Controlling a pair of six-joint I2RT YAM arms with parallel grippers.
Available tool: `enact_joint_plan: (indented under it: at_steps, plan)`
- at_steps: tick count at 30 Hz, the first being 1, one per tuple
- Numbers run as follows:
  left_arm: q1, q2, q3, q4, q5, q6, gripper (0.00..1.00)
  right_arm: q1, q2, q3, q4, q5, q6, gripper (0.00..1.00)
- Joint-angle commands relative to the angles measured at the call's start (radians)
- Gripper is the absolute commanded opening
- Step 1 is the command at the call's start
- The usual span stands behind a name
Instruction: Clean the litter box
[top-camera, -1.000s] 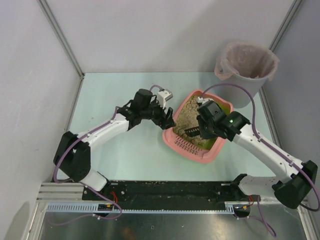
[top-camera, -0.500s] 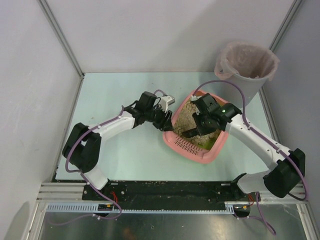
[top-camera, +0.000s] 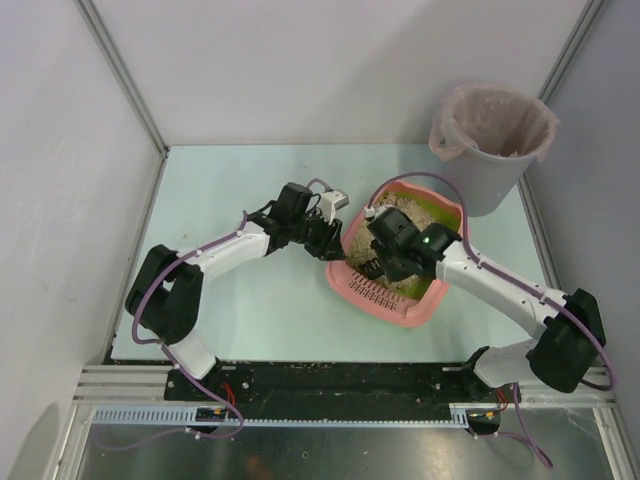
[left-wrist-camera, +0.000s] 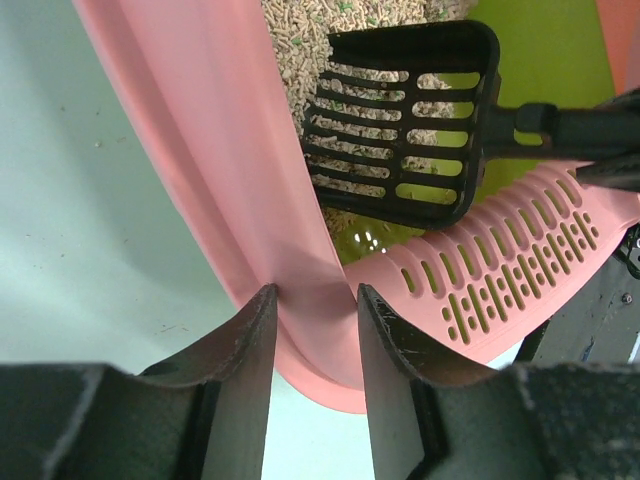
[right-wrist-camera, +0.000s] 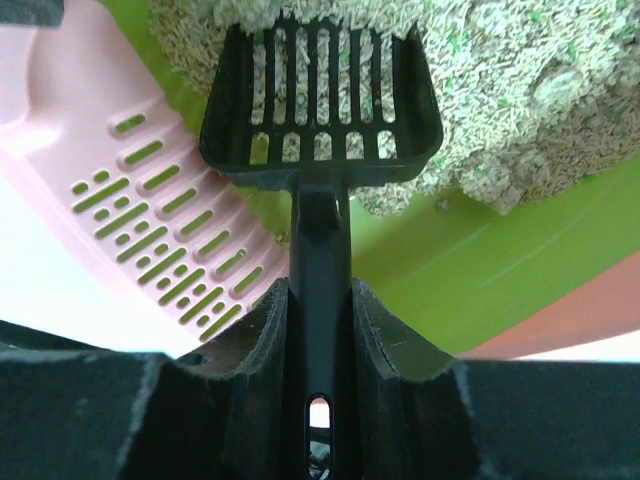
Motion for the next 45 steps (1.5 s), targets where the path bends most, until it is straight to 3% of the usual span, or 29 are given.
enact_joint_plan:
  at_steps: [1, 13, 20, 24, 30, 37, 45]
  plan:
    - [-0.019, 0.005, 0.035, 0.000, 0.077, 0.016, 0.40, 0.065, 0.008, -0.142, 0.246, 0.113, 0.108, 0.00]
    - [-0.027, 0.001, 0.031, 0.002, 0.068, 0.015, 0.40, 0.158, -0.150, -0.421, 0.560, 0.352, 0.205, 0.00]
    - [-0.029, -0.013, 0.031, 0.002, 0.046, 0.018, 0.41, 0.195, -0.267, -0.535, 0.606, 0.444, 0.253, 0.00]
    - [-0.027, -0.033, 0.036, 0.000, 0.033, 0.018, 0.50, 0.233, -0.384, -0.593, 0.619, 0.521, 0.294, 0.00]
    - [-0.029, -0.070, 0.047, 0.002, 0.007, 0.019, 0.80, 0.328, -0.458, -0.653, 0.660, 0.623, 0.264, 0.00]
    - [-0.023, -0.173, 0.064, 0.002, -0.047, 0.021, 0.84, 0.402, -0.463, -0.672, 0.639, 0.729, 0.296, 0.00]
    - [0.000, -0.265, 0.116, 0.002, -0.131, 0.004, 0.88, 0.525, -0.504, -0.715, 0.582, 0.952, 0.476, 0.00]
